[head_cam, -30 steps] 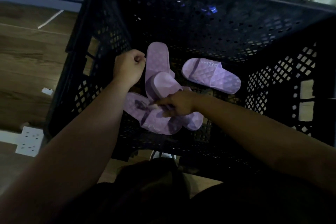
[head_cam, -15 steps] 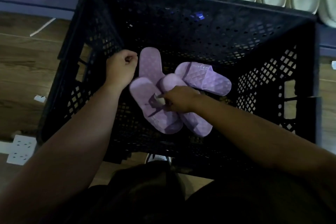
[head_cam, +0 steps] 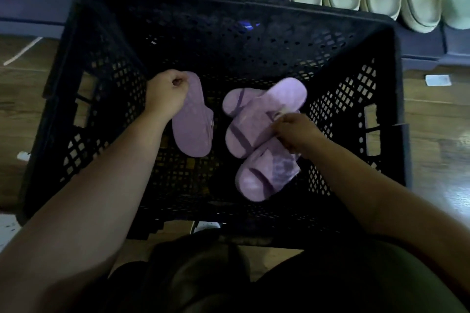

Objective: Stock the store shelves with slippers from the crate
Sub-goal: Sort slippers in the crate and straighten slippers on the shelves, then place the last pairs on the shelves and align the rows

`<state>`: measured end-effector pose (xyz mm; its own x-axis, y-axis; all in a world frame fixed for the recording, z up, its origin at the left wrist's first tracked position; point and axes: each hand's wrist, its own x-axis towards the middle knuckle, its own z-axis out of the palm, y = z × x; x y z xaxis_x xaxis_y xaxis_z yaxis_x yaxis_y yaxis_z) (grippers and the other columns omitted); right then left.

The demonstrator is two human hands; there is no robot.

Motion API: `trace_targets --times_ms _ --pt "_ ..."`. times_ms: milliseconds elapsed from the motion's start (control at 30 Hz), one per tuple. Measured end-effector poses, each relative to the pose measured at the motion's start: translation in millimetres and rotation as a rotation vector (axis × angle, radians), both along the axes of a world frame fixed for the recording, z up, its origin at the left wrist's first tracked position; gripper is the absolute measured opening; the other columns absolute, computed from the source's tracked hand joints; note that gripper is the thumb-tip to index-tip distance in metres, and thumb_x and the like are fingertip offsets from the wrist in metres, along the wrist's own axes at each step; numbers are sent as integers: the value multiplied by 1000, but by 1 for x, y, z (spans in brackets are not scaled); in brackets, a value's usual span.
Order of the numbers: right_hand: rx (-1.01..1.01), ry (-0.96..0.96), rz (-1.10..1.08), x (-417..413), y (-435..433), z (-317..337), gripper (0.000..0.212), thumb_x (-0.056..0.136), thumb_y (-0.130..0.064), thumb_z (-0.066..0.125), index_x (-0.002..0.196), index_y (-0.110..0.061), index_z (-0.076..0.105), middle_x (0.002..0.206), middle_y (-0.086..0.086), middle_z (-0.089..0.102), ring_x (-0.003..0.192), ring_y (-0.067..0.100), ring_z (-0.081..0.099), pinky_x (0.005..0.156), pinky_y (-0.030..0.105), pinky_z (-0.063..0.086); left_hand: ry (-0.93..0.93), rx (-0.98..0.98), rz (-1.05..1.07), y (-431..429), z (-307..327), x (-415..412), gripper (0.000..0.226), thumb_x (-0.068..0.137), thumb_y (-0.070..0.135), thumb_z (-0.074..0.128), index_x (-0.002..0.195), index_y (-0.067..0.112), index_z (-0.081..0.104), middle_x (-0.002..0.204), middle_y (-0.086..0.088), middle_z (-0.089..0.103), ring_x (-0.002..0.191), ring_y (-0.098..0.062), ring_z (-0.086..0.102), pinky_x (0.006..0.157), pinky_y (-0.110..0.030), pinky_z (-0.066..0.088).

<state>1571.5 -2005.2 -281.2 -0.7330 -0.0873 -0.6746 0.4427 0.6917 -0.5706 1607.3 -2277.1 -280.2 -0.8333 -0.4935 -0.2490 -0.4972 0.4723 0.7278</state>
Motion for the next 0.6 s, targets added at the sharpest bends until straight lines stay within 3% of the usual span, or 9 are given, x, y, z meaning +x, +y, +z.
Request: trace_targets --times_ms 100,233,300,400,467,600 --pt "-271 -297 -355 10 11 4 13 84 -2 57 93 1 65 74 16 55 45 20 51 40 18 40 -35 -28 -30 3 -8 -2 31 95 17 46 122 14 62 112 -1 61 96 -13 55 78 -21 42" --pt "-289 -452 -463 28 0 -8 17 88 3 55 105 1 54 70 13 52 52 21 52 41 24 47 -107 -33 -53 3 -23 1 32 96 17 47 123 11 62 123 -6 61 108 -18 56 85 -21 42" --pt "-234 -476 -465 34 -4 -17 10 92 0 51 101 -5 51 73 13 52 60 22 52 47 29 52 -171 -33 -75 1 -34 5 32 96 19 47 124 13 61 128 -6 59 114 -21 54 91 -22 40" --pt "-276 -523 -500 34 -3 -24 10 93 1 50 100 -6 50 77 13 53 64 22 54 43 26 53 -280 -53 -123 -4 -50 12 34 97 26 46 125 14 61 129 -7 58 114 -24 54 87 -22 41" --pt "-300 -578 -465 33 -1 -25 3 94 -3 51 91 -5 52 78 12 54 67 22 56 55 31 54 -307 -108 -125 -3 -55 14 35 97 27 47 125 12 60 129 -10 57 113 -26 55 85 -23 41" --pt "-326 -663 -345 34 0 -27 16 95 -11 51 78 -10 53 78 8 53 70 20 53 71 31 46 -444 -210 76 1 -61 13 48 93 29 52 134 6 44 134 -20 43 112 -35 52 87 -36 48"
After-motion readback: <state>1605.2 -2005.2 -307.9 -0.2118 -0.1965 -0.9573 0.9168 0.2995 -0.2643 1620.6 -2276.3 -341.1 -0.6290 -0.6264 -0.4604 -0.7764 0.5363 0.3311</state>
